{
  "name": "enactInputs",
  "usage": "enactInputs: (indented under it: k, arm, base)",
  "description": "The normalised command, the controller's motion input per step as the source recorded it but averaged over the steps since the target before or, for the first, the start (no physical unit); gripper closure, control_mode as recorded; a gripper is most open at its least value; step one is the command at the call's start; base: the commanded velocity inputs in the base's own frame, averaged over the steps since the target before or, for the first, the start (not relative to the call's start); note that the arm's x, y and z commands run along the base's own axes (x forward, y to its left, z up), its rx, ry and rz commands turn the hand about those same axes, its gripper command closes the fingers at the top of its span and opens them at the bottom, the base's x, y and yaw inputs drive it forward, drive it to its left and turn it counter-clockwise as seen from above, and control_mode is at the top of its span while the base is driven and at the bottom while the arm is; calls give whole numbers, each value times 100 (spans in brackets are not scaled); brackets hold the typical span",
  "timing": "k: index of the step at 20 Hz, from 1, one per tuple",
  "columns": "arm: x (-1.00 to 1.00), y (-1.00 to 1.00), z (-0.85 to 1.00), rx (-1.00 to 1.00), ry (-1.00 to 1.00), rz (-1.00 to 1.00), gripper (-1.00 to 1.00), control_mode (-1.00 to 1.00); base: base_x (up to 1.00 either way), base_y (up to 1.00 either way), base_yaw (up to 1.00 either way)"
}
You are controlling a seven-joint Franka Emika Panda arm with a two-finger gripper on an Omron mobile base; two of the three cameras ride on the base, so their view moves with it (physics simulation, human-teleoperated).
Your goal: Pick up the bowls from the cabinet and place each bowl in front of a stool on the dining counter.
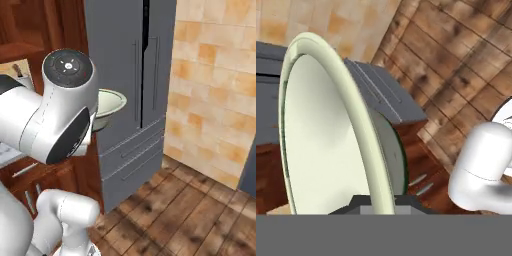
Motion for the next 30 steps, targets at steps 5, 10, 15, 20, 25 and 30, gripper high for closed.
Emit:
enactInputs:
  k: [5, 10, 15, 20, 25, 30]
  arm:
    - [0, 0, 0, 0, 0, 0, 100, 100]
    - [0, 0, 0, 0, 0, 0, 100, 100]
    - [0, 0, 0, 0, 0, 0, 100, 100]
    - [0, 0, 0, 0, 0, 0, 100, 100]
    - [0, 0, 0, 0, 0, 0, 100, 100]
    - [0, 0, 0, 0, 0, 0, 100, 100]
  base:
    - [0, 0, -100]
    - [0, 0, -100]
    - [0, 6, -100]
    - [24, 39, -89]
    - [72, 57, -73]
    - [100, 94, -44]
